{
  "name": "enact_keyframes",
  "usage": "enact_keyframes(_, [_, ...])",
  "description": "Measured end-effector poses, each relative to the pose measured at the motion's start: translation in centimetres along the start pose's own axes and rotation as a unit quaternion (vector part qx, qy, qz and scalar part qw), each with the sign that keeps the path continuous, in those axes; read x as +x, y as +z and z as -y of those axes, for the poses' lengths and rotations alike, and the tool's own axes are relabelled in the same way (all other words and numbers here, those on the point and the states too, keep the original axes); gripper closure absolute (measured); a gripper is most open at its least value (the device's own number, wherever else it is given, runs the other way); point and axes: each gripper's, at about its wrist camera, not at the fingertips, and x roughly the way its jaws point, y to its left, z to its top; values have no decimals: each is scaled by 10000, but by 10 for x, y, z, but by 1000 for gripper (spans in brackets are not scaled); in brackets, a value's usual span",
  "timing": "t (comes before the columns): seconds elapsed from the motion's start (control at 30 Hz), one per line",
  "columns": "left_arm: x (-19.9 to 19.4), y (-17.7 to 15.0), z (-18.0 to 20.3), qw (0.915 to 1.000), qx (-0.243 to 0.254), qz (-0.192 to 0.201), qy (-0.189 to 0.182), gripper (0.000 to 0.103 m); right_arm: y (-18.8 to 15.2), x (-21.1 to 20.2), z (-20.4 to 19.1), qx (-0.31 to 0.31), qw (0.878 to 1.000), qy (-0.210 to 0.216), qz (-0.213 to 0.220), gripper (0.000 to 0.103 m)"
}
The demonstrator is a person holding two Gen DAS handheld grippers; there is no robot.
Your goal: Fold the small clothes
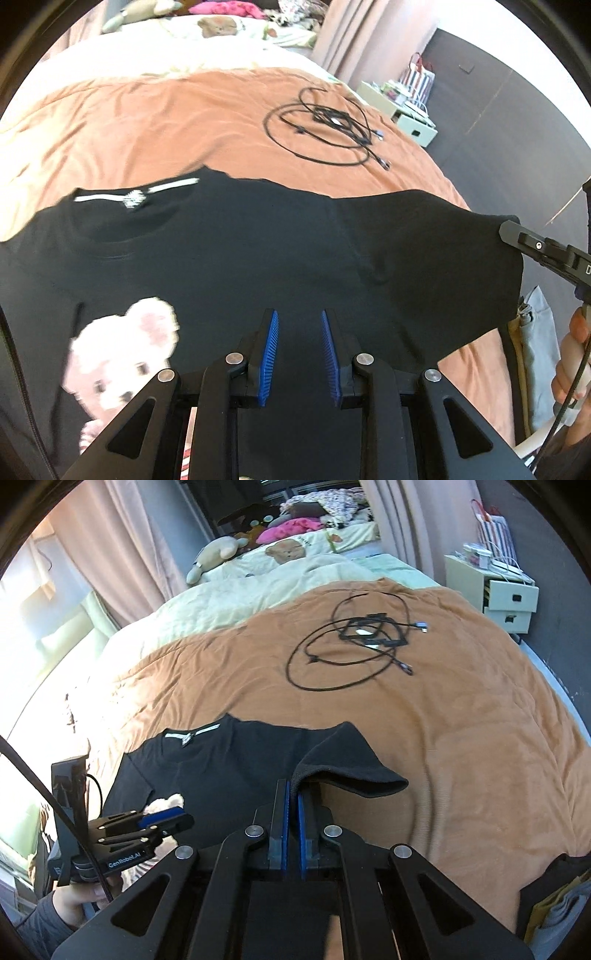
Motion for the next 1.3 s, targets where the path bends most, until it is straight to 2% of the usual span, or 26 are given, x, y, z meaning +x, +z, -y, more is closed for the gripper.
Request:
enact_keyframes(0.47, [-63, -27, -56, 9998, -133, 83, 154, 77, 0, 15, -78, -341, 9990, -71, -270, 103])
enact_keyframes(0.8, [-83, -41, -94, 9989, -251, 55, 380, 77, -5, 66, -120, -460, 9966, -53, -681, 101])
enact_keyframes(0.83, [-82, -41, -98, 9988, -261, 43, 414, 77, -6, 72, -122, -404, 9961, 17, -781, 99])
enact_keyframes(0.87, [-82, -41, -100, 9987, -273, 36, 440, 77, -8, 75, -120, -296, 9960, 123, -833, 86])
enact_keyframes(0.9, [-81, -41, -102, 9986, -285, 32, 447, 77, -8, 75, -117, -202, 9964, 202, -803, 56])
enact_keyframes(0.93, [-80, -41, -104, 9986, -301, 9, 442, 77, -9, 73, -113, -140, 9969, 279, -724, 41])
enact_keyframes(0.97, [-77, -41, -105, 9985, -309, -28, 446, 77, -12, 69, -108, -91, 9979, 312, -561, 32])
enact_keyframes(1.1, [-67, -40, -102, 9985, -265, -103, 466, 76, -27, 57, -79, 312, 9980, 404, -365, 32])
enact_keyframes(1.17, [-59, -38, -95, 9988, -240, -138, 415, 74, -37, 51, -62, 571, 9977, 203, -310, 32])
enact_keyframes(1.23, [-48, -38, -87, 9988, -159, -215, 401, 71, -50, 45, -41, 891, 9957, 11, -240, 32])
enact_keyframes(1.3, [-38, -37, -79, 9988, -43, -283, 397, 62, -63, 40, -25, 1067, 9942, -5, -145, 39])
